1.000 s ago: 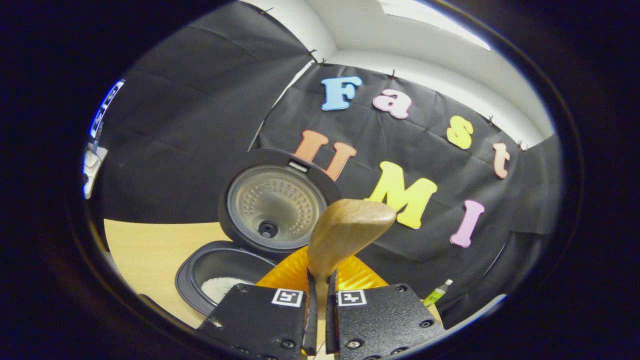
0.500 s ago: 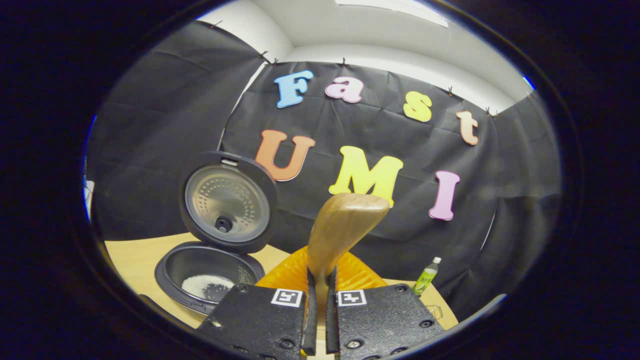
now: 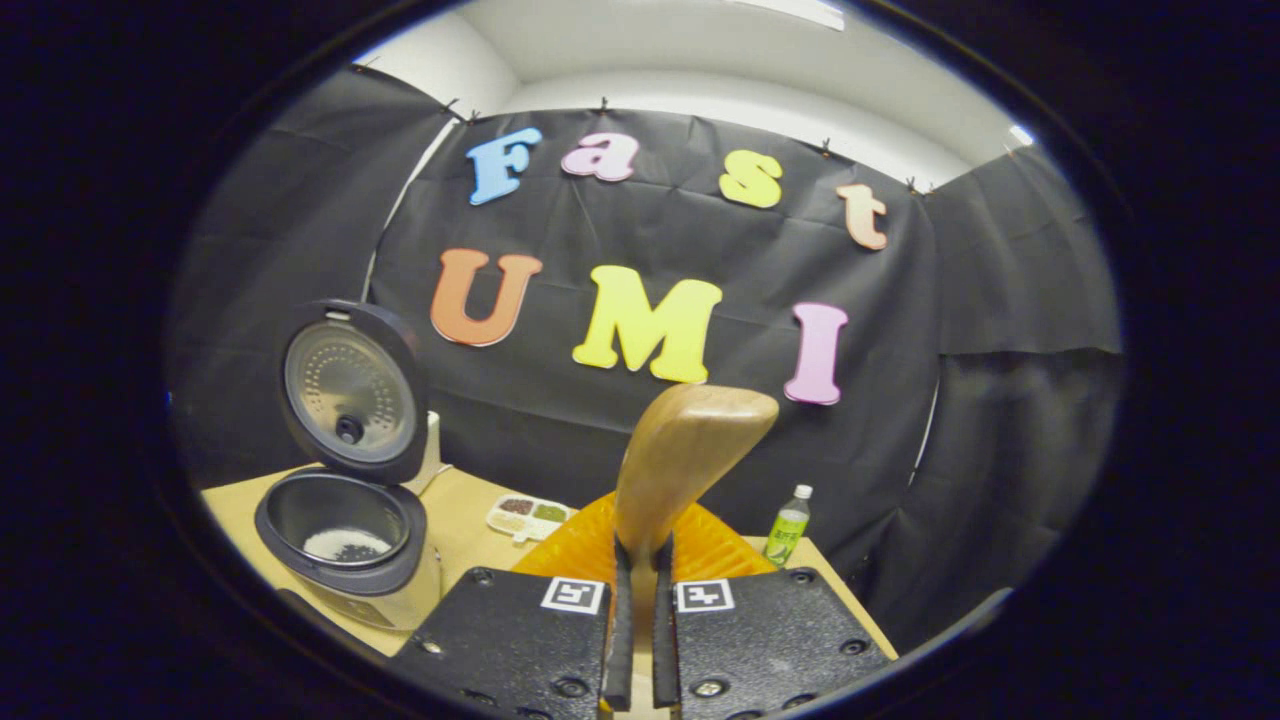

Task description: Close the left gripper, press the button to open the rice cooker; take a wooden spoon from the chopstick holder with the right hand, scoop a spoonful of rice and pour it into the rice cooker, then put the wooden spoon back into the chopstick holder.

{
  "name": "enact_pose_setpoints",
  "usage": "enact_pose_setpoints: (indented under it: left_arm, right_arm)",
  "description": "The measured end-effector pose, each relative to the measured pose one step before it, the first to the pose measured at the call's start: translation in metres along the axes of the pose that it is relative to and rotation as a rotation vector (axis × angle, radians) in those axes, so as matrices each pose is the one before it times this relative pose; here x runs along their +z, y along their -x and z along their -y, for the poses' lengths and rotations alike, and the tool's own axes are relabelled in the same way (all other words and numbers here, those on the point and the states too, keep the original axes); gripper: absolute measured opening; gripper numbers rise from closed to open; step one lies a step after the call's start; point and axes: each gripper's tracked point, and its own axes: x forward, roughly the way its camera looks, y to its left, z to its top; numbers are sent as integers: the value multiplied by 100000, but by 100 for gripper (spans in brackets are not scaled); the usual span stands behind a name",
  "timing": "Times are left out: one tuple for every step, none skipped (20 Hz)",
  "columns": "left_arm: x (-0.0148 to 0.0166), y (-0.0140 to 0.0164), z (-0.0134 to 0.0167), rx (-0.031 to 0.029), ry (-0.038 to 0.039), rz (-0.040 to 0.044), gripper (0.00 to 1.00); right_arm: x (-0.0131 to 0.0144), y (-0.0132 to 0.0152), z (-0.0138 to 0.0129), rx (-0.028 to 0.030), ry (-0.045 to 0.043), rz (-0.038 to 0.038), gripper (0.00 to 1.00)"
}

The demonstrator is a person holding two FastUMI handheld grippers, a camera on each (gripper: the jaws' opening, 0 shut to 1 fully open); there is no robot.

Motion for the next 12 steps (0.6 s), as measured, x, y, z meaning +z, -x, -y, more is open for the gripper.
enact_pose_setpoints:
  left_arm:
    - [142, 40, 231, -260, 60, 149, 95]
    - [171, 69, 169, -147, -209, 84, 95]
    - [29, 85, 237, -81, -423, 182, 95]
    - [220, 162, 336, -173, -642, 297, 95]
    - [465, 193, 383, -326, -815, 894, 95]
    - [462, 217, 358, -357, -849, 1252, 95]
    - [528, 142, 447, -434, -732, 1379, 95]
    - [353, 78, 467, -853, -663, 1137, 95]
    - [254, 104, 567, -811, -652, 946, 95]
    - [236, 12, 348, -609, -767, 484, 95]
    - [-57, -3, 265, -699, -968, -503, 95]
    - [-70, -152, 196, -80, -1319, -553, 95]
  right_arm:
    - [-268, -169, 1485, -1398, -1729, -216, 13]
    - [-389, -318, 1508, -1409, -1615, -541, 13]
    - [-557, -341, 1629, -1751, -1577, -1272, 13]
    - [-586, -499, 1765, -1947, -1847, -1516, 13]
    - [-605, -506, 1637, -1811, -2006, -1886, 13]
    - [-577, -619, 1552, -1616, -1804, -1694, 13]
    - [-538, -565, 1603, -1966, -2115, -1351, 13]
    - [-226, -344, 845, -1634, -2157, -509, 13]
    - [-357, -609, 1273, -1101, -2012, -390, 13]
    - [-699, -778, 1329, -1293, -1777, -670, 13]
    - [-692, -771, 1219, -1623, -1735, -1214, 13]
    - [-731, -766, 916, -806, -1095, -1092, 13]
